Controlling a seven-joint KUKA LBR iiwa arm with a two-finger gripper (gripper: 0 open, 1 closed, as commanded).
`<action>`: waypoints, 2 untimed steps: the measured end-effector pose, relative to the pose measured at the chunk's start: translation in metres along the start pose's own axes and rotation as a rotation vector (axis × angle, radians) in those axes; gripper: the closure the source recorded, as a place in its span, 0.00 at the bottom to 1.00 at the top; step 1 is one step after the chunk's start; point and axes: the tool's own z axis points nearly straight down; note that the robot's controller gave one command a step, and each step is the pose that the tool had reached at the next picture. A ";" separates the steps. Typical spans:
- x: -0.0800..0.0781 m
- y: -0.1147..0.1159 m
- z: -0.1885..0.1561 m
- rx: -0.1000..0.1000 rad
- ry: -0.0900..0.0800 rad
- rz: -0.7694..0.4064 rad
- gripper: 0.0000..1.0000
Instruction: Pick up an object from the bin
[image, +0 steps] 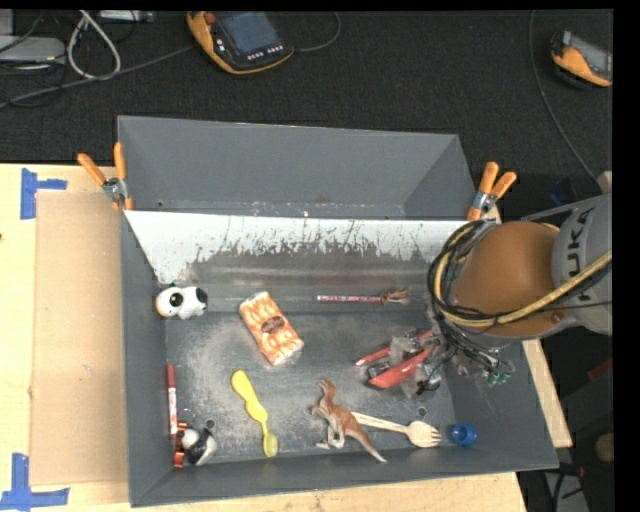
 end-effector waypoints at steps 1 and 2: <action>-0.003 0.001 -0.011 -0.007 0.017 0.001 1.00; -0.003 0.003 -0.007 -0.007 0.017 0.015 1.00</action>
Offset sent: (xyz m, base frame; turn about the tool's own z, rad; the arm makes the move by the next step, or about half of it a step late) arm -0.0014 0.0078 0.0169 0.0371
